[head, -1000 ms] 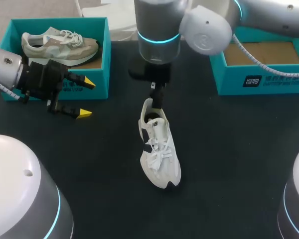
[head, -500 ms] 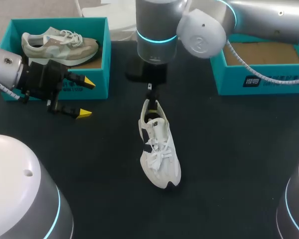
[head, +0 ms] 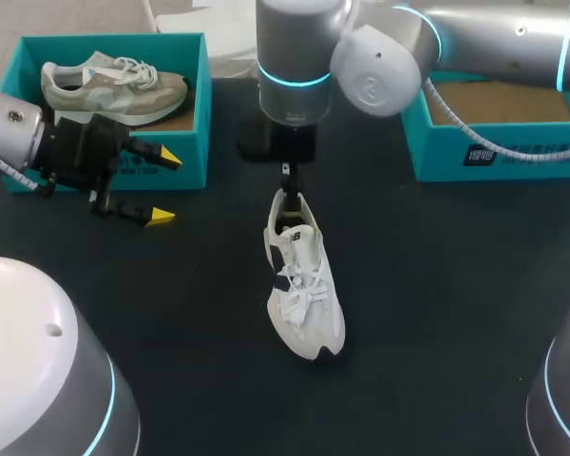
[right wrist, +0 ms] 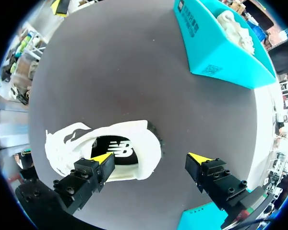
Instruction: Take the shoe out of the shoebox, open the shoe tongue, remove and reinsert the insole, then place the shoe into the shoebox
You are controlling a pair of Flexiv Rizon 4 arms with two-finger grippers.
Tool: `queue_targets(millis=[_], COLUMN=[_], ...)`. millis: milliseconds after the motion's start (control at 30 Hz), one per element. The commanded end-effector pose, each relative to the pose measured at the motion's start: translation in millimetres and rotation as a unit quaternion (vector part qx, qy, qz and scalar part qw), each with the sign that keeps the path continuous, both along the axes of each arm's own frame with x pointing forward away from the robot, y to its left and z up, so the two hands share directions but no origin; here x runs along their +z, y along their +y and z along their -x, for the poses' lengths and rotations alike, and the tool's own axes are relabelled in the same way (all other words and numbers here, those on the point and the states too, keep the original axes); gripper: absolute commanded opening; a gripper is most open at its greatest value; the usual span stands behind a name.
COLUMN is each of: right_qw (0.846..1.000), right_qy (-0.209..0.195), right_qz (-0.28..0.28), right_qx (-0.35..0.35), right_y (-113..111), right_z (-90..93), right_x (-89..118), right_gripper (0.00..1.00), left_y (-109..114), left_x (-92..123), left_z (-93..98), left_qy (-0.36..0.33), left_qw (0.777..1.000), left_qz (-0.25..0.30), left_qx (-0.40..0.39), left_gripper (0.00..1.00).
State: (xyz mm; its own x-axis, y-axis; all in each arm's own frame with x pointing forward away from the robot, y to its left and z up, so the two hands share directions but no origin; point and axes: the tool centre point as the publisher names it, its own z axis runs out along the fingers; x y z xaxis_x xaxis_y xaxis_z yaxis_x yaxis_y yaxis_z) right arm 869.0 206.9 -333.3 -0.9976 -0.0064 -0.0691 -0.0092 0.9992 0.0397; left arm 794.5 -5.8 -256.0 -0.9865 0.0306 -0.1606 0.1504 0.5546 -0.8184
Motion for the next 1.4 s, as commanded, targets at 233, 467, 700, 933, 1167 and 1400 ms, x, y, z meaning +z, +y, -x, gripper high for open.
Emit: queue_targets(millis=[233, 467, 700, 933, 1167, 1400], right_qw=[0.999, 0.999, 0.999, 0.998, 0.997, 0.995], right_qy=[0.004, 0.001, 0.008, 0.011, 0.004, -0.017], right_qz=[0.026, 0.036, 0.038, 0.060, 0.070, 0.090], right_qx=[0.026, 0.030, 0.027, 0.018, -0.010, -0.040], right_y=[8.6, 8.5, 2.9, -1.1, -7.1, -35.3], right_z=[-8.5, -9.9, -12.3, -13.2, -9.7, -9.6], right_x=[-16.0, -22.2, -32.8, -28.5, -0.7, 65.8], right_gripper=[1.00, 0.73, 0.40, 0.00, 0.00, 0.00], left_y=[0.3, 0.3, 0.3, 0.3, 0.3, 0.3], left_x=[0.4, 0.4, 0.4, 0.4, 0.4, 0.4], left_z=[1.0, 1.0, 1.0, 1.0, 1.0, 1.0], left_qy=[0.000, 0.000, 0.000, 0.000, 0.000, 0.000], left_qw=[1.000, 1.000, 1.000, 1.000, 1.000, 1.000], left_qz=[-0.002, -0.002, -0.002, -0.002, -0.002, -0.002], left_qx=[0.000, 0.000, 0.000, 0.000, 0.000, 0.000], left_gripper=[1.00, 1.00, 1.00, 1.00, 1.00, 1.00])
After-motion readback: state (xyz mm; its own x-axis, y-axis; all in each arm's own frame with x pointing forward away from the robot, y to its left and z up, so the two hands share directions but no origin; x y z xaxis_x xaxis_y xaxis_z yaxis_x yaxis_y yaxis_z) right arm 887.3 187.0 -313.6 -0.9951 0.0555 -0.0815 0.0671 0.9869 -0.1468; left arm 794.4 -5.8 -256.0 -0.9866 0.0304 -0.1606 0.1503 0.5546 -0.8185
